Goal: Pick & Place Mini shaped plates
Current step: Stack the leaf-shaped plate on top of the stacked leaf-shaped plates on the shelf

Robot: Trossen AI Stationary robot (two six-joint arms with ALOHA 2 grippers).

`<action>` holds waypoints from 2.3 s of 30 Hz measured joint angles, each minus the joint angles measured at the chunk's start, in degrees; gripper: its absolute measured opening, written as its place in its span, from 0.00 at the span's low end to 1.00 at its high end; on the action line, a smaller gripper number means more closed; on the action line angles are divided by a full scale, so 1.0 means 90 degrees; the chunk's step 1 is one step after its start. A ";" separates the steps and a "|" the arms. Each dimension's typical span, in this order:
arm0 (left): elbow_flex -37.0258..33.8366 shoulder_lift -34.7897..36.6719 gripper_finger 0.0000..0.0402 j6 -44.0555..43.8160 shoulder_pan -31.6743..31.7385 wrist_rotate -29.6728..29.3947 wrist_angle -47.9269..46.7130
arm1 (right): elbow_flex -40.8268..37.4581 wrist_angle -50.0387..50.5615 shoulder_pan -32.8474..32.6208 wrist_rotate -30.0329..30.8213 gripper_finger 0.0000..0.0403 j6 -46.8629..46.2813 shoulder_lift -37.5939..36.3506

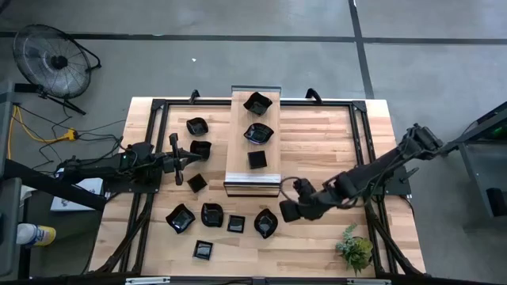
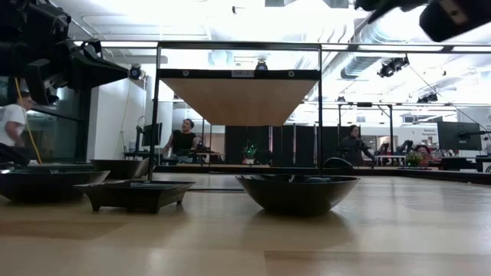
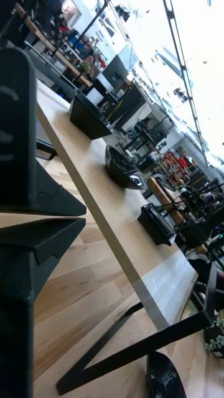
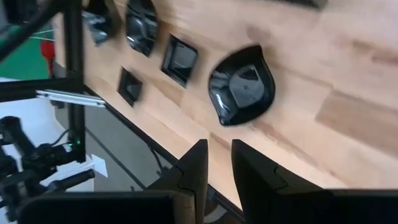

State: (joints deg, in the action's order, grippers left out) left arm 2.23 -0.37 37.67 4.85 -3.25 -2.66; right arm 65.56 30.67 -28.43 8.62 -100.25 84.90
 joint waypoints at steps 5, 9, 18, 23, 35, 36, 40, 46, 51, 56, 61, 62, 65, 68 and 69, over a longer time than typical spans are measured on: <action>-0.0001 0.0001 0.03 0.0000 0.0000 0.0000 0.0001 | 0.0000 -0.0133 -0.0326 -0.0012 0.17 -0.0650 0.0466; 0.0000 0.0000 0.03 0.0000 0.0000 0.0000 0.0000 | -0.0002 -0.0356 -0.0451 -0.0250 0.17 -0.0951 0.0909; -0.0001 0.0001 0.03 0.0000 -0.0001 0.0000 0.0002 | -0.0007 -0.1062 -0.0424 -0.0785 0.17 -0.1362 0.1854; 0.0001 0.0000 0.03 0.0000 0.0000 0.0000 0.0002 | -0.0007 -0.1620 -0.0383 -0.0788 0.18 -0.1452 0.2277; 0.0000 0.0001 0.03 0.0000 0.0000 0.0000 0.0001 | -0.0005 -0.2100 -0.0337 -0.0278 0.34 -0.1500 0.2516; 0.0001 -0.0001 0.03 0.0000 0.0001 0.0000 0.0001 | -0.0005 -0.2092 -0.0319 -0.0261 0.35 -0.1532 0.2516; 0.0001 -0.0001 0.03 0.0000 0.0001 0.0000 0.0000 | -0.0005 -0.2103 -0.0254 -0.0169 0.36 -0.1583 0.2546; 0.0001 0.0000 0.03 0.0000 0.0001 0.0000 0.0000 | -0.0005 -0.2117 -0.0221 -0.0271 0.36 -0.1646 0.2750; 0.0000 0.0000 0.03 0.0000 -0.0001 0.0000 0.0001 | -0.0005 -0.2126 -0.0163 -0.0265 0.36 -0.1638 0.2825; 0.0001 0.0001 0.03 0.0000 0.0000 0.0000 0.0001 | -0.0005 -0.2122 -0.0130 -0.0176 0.34 -0.1545 0.2825; -0.0001 -0.0001 0.03 -0.0002 0.0001 0.0000 0.0000 | -0.0005 -0.2119 -0.0047 -0.0182 0.31 -0.1454 0.2825; 0.0000 0.0000 0.03 0.0000 0.0000 0.0000 0.0000 | -0.0005 -0.2114 -0.0041 -0.0182 0.30 -0.1429 0.2825; -0.0001 0.0001 0.03 0.0000 0.0001 0.0000 0.0002 | -0.0005 -0.2102 0.0002 -0.0179 0.28 -0.1397 0.2825; 0.0001 -0.0001 0.03 0.0000 0.0001 0.0000 0.0000 | -0.0005 -0.2096 0.0037 -0.0187 0.25 -0.1329 0.2825; 0.0001 -0.0001 0.03 0.0000 -0.0001 0.0000 0.0000 | -0.0005 -0.2089 0.0040 -0.0186 0.24 -0.1317 0.2825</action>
State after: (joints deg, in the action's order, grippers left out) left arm 2.24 -0.38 37.67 4.84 -3.25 -2.65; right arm 65.52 11.87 -28.08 6.94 -112.11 110.32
